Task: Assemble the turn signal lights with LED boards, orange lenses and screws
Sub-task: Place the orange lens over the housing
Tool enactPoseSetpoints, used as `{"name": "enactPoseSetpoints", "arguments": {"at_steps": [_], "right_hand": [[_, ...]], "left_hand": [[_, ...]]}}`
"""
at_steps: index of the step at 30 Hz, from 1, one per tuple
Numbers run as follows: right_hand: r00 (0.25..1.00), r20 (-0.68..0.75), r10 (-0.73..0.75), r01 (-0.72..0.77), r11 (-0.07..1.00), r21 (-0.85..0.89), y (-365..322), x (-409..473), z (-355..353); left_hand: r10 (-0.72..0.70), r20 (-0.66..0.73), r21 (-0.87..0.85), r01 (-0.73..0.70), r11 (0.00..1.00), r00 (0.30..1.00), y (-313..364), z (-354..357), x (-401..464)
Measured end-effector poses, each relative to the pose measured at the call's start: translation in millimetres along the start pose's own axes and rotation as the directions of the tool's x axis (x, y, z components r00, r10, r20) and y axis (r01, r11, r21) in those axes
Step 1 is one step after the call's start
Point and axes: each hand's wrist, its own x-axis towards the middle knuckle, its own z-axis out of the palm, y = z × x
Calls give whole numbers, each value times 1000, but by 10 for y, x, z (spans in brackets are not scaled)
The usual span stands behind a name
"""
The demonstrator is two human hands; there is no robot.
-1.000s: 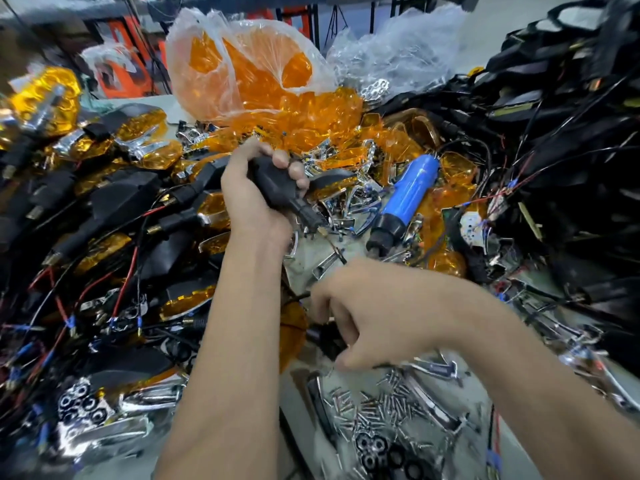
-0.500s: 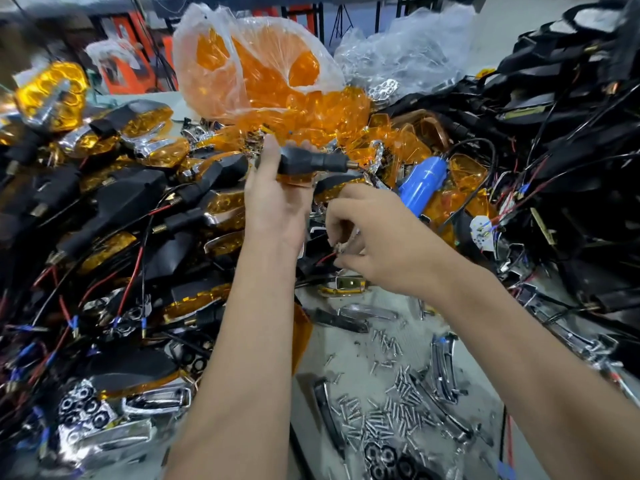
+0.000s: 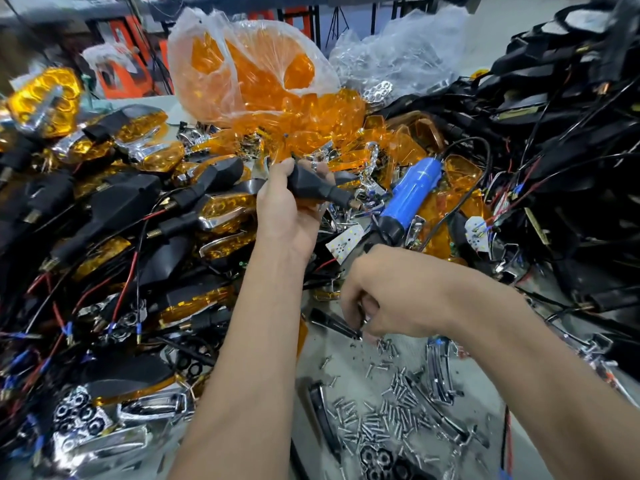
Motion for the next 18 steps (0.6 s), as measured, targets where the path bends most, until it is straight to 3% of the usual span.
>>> {"name": "enactPoseSetpoints", "arguments": {"at_steps": [5,7,9,11,12,13,15,18], "right_hand": [[999,29,-24,22,999,38,51,-59,4],[995,16,-97,93,983,160,68,-117,-81],[962,-242,-126,207,914,348,104,-93,-209],[804,-594,27,282,863,420,199,19,-328],[709,-696,116,250,881,402,246,106,-385],[663,-730,166,175,914,367,291,209,-431],[733,-651,198,11,953,303,350,383,-482],[824,-531,200,-55,960,275,406,578,-498]], "left_hand": [[15,53,23,-16,1000,999,32,-27,-79],[29,52,41,-31,999,998,9,-24,-91],[22,52,32,-24,999,998,0,2,-89],[-2,43,15,1,1000,999,-10,15,-88],[-7,39,16,7,1000,999,-14,12,-83],[-6,37,17,5,1000,999,-16,7,-76],[0,38,14,-1,1000,999,-29,3,-73],[11,65,4,-12,1000,998,-49,2,-85]]}}
